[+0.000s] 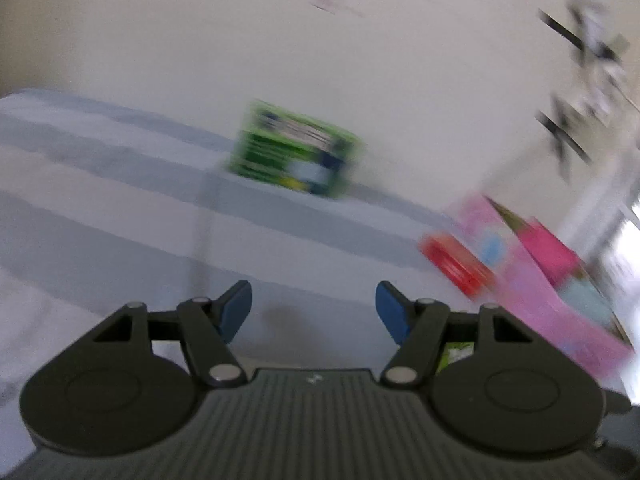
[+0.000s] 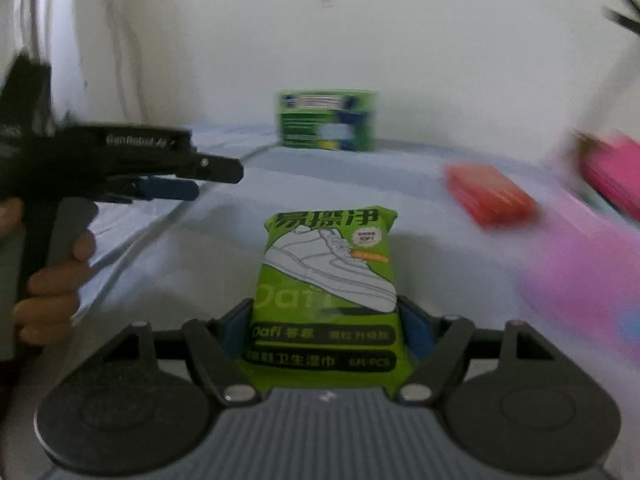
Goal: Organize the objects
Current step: 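Grasp the green Dafi wipes pack with the right tool, then hold the wipes pack with the right tool while the left tool grasps it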
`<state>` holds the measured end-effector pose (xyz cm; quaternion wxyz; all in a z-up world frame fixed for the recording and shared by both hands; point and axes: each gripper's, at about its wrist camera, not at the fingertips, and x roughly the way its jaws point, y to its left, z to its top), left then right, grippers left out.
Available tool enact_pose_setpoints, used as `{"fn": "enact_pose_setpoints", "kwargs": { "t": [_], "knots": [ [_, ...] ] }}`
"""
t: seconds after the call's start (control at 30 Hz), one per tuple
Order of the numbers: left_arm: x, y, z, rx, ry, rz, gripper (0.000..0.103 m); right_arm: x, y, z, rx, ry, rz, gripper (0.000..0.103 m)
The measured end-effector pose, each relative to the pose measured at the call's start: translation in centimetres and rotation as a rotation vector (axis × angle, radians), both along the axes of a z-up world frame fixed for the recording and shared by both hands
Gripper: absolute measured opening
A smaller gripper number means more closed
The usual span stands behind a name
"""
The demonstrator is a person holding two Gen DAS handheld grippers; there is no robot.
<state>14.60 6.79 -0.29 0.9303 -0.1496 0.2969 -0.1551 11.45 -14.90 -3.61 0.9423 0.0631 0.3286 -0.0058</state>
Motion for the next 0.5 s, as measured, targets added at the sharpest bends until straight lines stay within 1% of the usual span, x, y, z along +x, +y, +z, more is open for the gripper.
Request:
{"fn": "enact_pose_setpoints", "kwargs": {
  "t": [0.03, 0.07, 0.13, 0.17, 0.23, 0.3, 0.33, 0.37, 0.4, 0.43, 0.5],
  "knots": [
    [-0.3, -0.9, 0.0, -0.009, 0.02, -0.036, 0.07, -1.3, -1.1, -0.1, 0.033, -0.003, -0.032, 0.074],
    [-0.6, -1.9, 0.1, -0.031, 0.047, -0.07, 0.07, -2.9, -2.0, 0.0, 0.072, -0.012, -0.071, 0.074],
    [-1.6, -4.3, 0.4, -0.085, 0.093, -0.159, 0.07, -4.5, -3.3, 0.3, 0.133, -0.041, -0.113, 0.074],
    [-2.0, -5.6, 0.5, -0.093, 0.114, -0.19, 0.07, -5.0, -3.7, 0.4, 0.166, -0.052, -0.125, 0.074],
    [-2.7, -8.2, 0.4, -0.082, 0.178, -0.236, 0.071, -5.4, -4.7, 0.1, 0.246, -0.067, -0.128, 0.074],
    [-3.4, -10.3, 0.4, -0.08, 0.215, -0.279, 0.07, -5.7, -5.0, 0.0, 0.294, -0.083, -0.124, 0.074],
    [-3.7, -11.3, 0.4, -0.071, 0.225, -0.295, 0.068, -5.8, -5.2, -0.1, 0.309, -0.092, -0.121, 0.074],
    [-3.8, -12.1, 0.4, -0.057, 0.23, -0.299, 0.063, -6.2, -5.4, 0.0, 0.323, -0.103, -0.116, 0.074],
    [-3.8, -12.9, 0.7, -0.057, 0.227, -0.31, 0.052, -6.6, -5.5, 0.1, 0.323, -0.119, -0.114, 0.073],
    [-3.8, -13.6, 1.2, -0.062, 0.223, -0.325, 0.048, -6.9, -5.6, 0.4, 0.304, -0.132, -0.117, 0.073],
    [-4.0, -15.5, 2.6, -0.041, 0.184, -0.345, 0.048, -8.0, -6.1, 1.4, 0.244, -0.194, -0.139, 0.073]
  ]
}}
